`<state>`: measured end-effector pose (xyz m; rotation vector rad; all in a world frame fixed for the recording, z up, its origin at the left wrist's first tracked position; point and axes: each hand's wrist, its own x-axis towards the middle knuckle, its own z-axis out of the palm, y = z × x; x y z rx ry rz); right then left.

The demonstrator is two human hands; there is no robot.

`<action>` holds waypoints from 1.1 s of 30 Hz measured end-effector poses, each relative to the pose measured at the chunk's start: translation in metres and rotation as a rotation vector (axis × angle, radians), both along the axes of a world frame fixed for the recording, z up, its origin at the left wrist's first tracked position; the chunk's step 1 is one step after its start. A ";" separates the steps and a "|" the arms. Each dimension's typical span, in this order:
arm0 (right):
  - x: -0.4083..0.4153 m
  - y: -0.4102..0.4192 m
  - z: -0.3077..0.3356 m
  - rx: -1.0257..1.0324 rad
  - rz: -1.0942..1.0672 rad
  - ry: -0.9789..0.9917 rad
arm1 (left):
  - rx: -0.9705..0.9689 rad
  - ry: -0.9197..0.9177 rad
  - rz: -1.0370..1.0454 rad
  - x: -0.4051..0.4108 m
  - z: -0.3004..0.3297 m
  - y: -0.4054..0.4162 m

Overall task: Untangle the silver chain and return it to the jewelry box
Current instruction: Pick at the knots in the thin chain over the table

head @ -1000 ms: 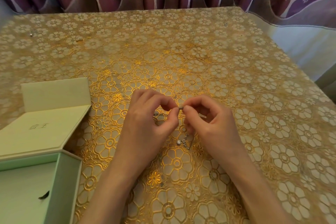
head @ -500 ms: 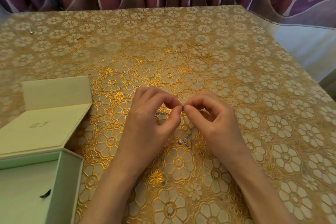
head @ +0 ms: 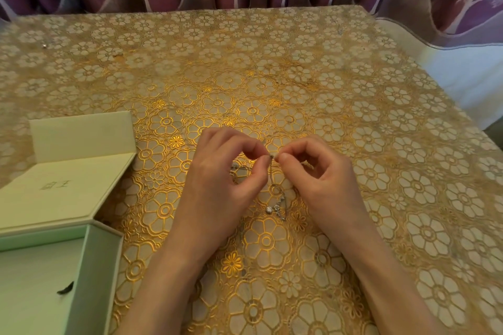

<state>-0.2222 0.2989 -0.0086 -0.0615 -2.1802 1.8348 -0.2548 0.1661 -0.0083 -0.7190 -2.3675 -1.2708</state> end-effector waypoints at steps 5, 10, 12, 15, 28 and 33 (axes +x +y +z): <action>0.000 0.000 0.002 0.018 0.031 0.019 | -0.018 0.006 -0.009 0.000 -0.001 0.000; 0.000 0.001 0.002 0.007 0.038 0.006 | -0.026 0.005 -0.035 0.000 0.000 0.001; 0.000 0.001 0.002 0.008 0.045 0.000 | -0.025 -0.005 -0.041 0.000 0.000 0.001; 0.001 0.002 0.002 0.002 0.065 -0.010 | 0.002 -0.038 -0.063 0.000 0.000 0.000; 0.001 -0.001 0.002 0.011 0.046 -0.004 | 0.039 -0.092 -0.080 0.001 0.001 0.001; 0.001 0.000 0.003 0.009 0.058 -0.007 | 0.060 -0.098 -0.077 0.001 0.001 0.000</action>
